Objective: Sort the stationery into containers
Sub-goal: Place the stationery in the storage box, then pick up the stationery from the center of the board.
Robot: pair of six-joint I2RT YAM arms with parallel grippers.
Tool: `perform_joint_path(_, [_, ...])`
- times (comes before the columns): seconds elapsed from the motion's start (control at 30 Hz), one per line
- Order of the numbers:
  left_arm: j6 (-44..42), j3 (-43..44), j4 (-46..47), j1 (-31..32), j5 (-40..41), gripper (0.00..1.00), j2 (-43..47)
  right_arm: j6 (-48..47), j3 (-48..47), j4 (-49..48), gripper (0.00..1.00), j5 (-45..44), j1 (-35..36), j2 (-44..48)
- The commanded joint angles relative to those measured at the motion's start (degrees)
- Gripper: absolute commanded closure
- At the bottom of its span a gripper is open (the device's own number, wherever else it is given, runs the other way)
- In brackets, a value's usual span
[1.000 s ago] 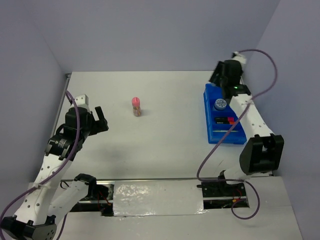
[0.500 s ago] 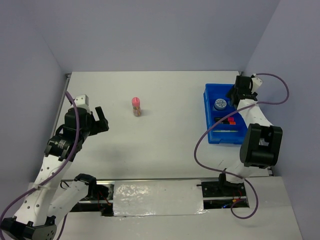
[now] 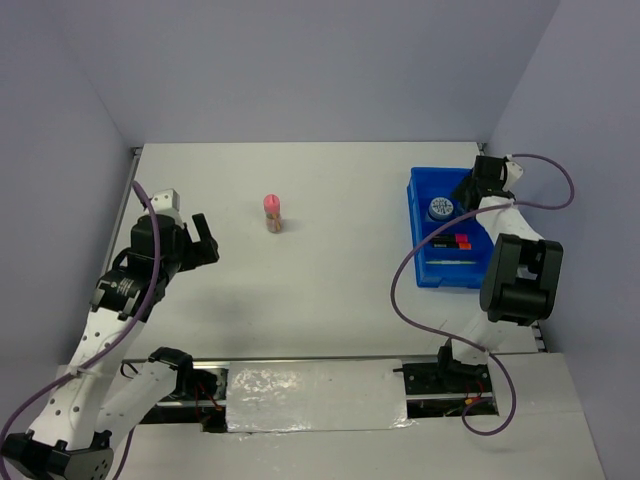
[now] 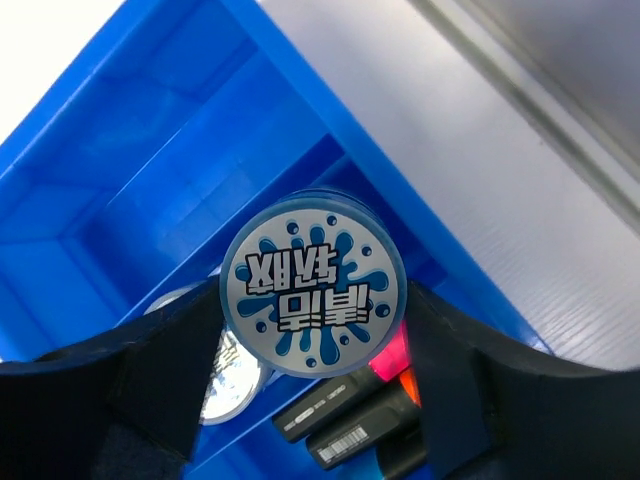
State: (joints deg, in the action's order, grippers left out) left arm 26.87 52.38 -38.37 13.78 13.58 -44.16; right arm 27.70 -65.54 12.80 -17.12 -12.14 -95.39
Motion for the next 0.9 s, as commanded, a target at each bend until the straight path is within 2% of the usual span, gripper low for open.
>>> perform_joint_path(0.0, [-1.04, 0.0, 2.25, -0.25, -0.4, 0.01, -0.22, 0.42, -4.06, -1.64, 0.2, 1.83, -0.16, 0.3])
perform_joint_path(0.07, [-0.25, 0.18, 1.9, -0.33, -0.05, 0.01, -0.31, 0.33, -5.12, 0.12, 0.0, 2.09, 0.01, 0.91])
perform_joint_path(0.17, [4.05, -0.43, 1.72, -0.25, -1.01, 0.01, -1.27, -0.11, -6.97, 2.05, 0.0, 2.89, -0.08, 2.31])
perform_joint_path(0.2, [7.81, -1.22, 2.59, -0.25, -1.89, 0.01, -1.63, -0.02, -8.02, 3.1, 0.0, 2.97, 0.01, 2.67])
perform_joint_path(0.23, [9.67, -4.01, 4.25, -0.25, -5.03, 0.01, -1.89, -0.11, -8.29, 4.16, 0.0, 4.28, 0.1, 3.11])
perform_joint_path(0.3, [15.28, -7.63, 12.85, 0.45, -7.16, 0.01, -3.2, -0.98, -7.86, 4.43, 0.0, 6.57, 2.02, 5.73])
perform_joint_path(0.37, [17.42, -12.29, 21.02, 5.01, -4.11, 0.01, -7.39, -2.3, -7.24, 3.64, 0.0, 9.12, 5.44, 8.8])
perform_joint_path(0.4, [17.68, -11.52, 26.01, 9.03, -0.35, 0.01, -10.04, -4.22, -7.67, 4.77, 0.0, 9.04, 10.51, 9.61])
perform_joint_path(0.43, [16.9, -10.38, 27.98, 11.25, 1.51, 0.01, -15.72, -5.28, -8.02, 5.39, 0.0, 8.34, 13.69, 10.83])
perform_joint_path(0.5, [12.88, -8.01, 31.93, 16.08, 6.51, 0.01, -20.68, -6.78, -7.33, 6.1, 0.0, 9.64, 19.93, 12.16])
perform_joint_path(0.53, [11.72, -6.26, 35.17, 20.1, 12.63, 0.01, -22.7, -7.83, -6.37, 4.79, 0.0, 11.57, 21.09, 13.99])
perform_joint_path(0.67, [6.11, -6.15, 45.9, 21.2, 14.19, 0.01, -31.85, -7.4, 2.32, 0.04, 0.0, 22.46, 24.18, 18.66])
perform_joint_path(0.77, [5.22, -3.26, 47.51, 21.29, 19.79, 0.01, -38.88, -7.05, 5.67, -1.45, 0.0, 24.93, 25.15, 22.0])
perform_joint_path(0.87, [3.54, 0.52, 51.01, 21.2, 21.57, 0.01, -45.03, -6.0, 9.02, -5.66, 0.0, 27.83, 25.24, 25.25])
